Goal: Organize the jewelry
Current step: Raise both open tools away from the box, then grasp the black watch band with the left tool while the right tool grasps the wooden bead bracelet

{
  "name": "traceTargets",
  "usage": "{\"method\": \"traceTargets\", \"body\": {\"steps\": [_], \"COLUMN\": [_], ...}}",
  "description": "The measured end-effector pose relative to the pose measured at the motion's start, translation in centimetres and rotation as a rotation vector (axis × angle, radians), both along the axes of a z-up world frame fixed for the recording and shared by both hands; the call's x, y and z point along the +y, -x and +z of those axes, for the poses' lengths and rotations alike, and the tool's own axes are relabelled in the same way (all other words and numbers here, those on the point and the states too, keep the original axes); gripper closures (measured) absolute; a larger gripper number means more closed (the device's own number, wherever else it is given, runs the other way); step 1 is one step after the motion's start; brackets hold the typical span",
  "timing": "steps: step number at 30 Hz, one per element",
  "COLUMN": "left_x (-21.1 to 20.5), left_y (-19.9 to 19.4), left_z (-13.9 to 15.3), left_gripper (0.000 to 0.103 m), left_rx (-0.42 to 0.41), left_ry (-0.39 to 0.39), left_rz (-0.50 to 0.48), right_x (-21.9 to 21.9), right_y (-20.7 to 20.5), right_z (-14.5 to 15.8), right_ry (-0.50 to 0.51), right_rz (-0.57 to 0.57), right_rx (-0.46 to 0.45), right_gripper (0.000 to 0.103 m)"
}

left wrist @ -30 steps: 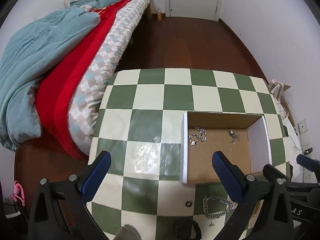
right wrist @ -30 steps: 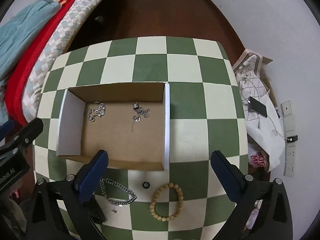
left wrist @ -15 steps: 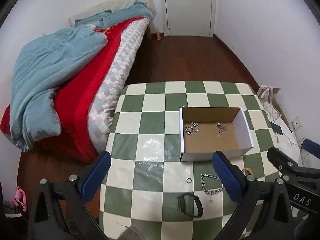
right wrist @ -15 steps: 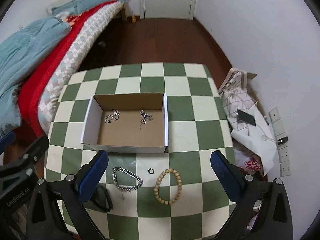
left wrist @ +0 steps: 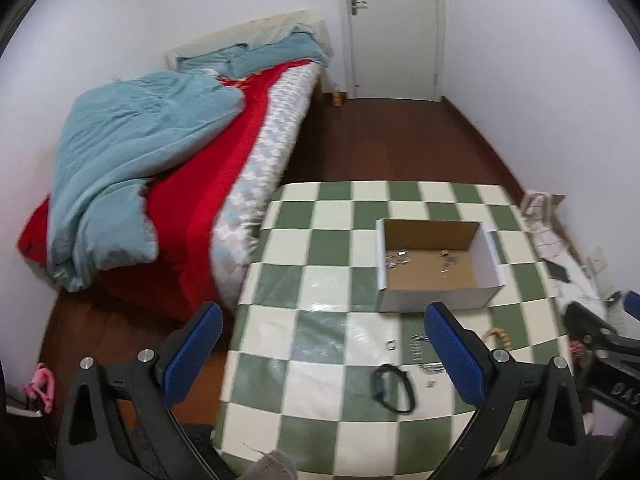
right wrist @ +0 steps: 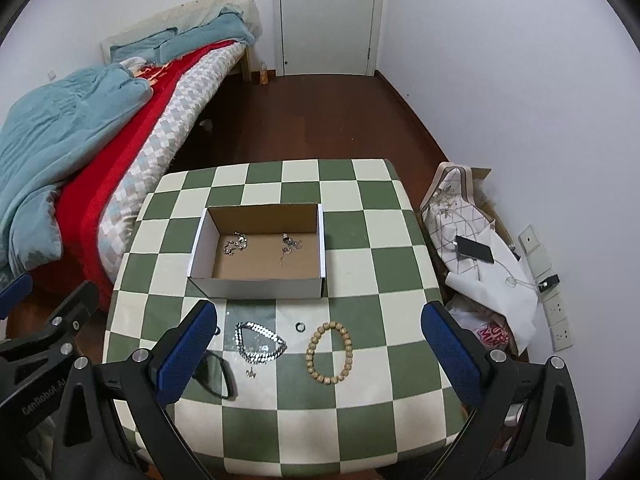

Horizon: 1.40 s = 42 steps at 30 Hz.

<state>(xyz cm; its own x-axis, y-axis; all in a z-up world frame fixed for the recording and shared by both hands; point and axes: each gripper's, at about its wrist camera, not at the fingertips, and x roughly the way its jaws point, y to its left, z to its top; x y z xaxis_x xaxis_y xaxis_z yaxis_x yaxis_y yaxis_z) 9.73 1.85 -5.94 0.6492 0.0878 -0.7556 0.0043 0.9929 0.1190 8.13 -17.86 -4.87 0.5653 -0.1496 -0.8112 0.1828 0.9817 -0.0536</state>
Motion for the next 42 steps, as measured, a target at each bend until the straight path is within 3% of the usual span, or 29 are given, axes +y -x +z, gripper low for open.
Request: {"method": "traceTargets", "body": {"steps": [3, 7, 11, 16, 18, 22, 24, 25, 26, 27, 28, 29, 37, 39, 42], "left_x": [0.0, 0.0, -0.7, -2.1, -2.6, -3.5, -3.8, -3.9, -3.9, -4.0, -4.0, -4.0, -4.0, -3.9, -3.9], "left_y": [0.3, 0.2, -0.6, -1.7, -2.0, -2.0, -1.9, -1.8, -1.6, -1.6, -1.5, -1.4, -0.8, -0.8, -0.8], "left_z": [-2.2, -6.1, -10.5, -15.0, -16.3, -18.6, -19.2, -19.6, -19.5, -19.6, -19.6, -19.6, -19.5, -19.6, -19.6], "left_gripper": [0.000, 0.000, 0.000, 0.001, 0.006, 0.024, 0.039, 0.053, 0.067, 0.072, 0.084, 0.092, 0.093, 0.093, 0.093], "left_rx": [0.015, 0.075, 0.152, 0.241, 0.272, 0.324, 0.339, 0.349, 0.333, 0.336, 0.332, 0.332, 0.321, 0.318, 0.316], "left_ry": [-0.057, -0.081, -0.079, -0.051, -0.048, -0.038, -0.032, -0.028, -0.005, -0.004, 0.006, 0.005, -0.008, -0.009, -0.016], "left_rz": [0.024, 0.045, 0.050, 0.016, 0.006, -0.031, -0.048, -0.056, -0.069, -0.071, -0.081, -0.085, -0.093, -0.093, -0.096], "right_x": [-1.0, -3.6, -6.4, -7.9, -7.9, -7.6, -6.9, -6.6, -6.4, -6.4, -6.5, -6.6, -7.1, -6.6, -6.0], "right_y": [0.8, 1.3, 0.9, -0.1, -0.7, -1.7, -1.8, -1.8, -1.8, -1.6, -1.5, -1.3, 0.2, 0.1, 0.2], "right_z": [-1.6, -6.1, -11.8, -17.1, -18.7, -21.2, -21.2, -21.2, -21.3, -21.3, -21.3, -21.3, -21.3, -21.3, -21.4], "right_ry": [-0.011, -0.057, -0.136, -0.175, -0.174, -0.181, -0.143, -0.120, -0.103, -0.098, -0.097, -0.104, -0.097, -0.052, 0.008], "right_rz": [-0.022, -0.075, -0.132, -0.165, -0.169, -0.163, -0.134, -0.124, -0.113, -0.104, -0.101, -0.097, -0.098, -0.096, -0.110], "right_rx": [0.024, 0.094, 0.173, 0.214, 0.225, 0.260, 0.243, 0.241, 0.241, 0.246, 0.253, 0.261, 0.294, 0.285, 0.242], "right_gripper": [0.000, 0.001, 0.027, 0.030, 0.034, 0.048, 0.059, 0.060, 0.073, 0.088, 0.093, 0.093, 0.091, 0.075, 0.066]}}
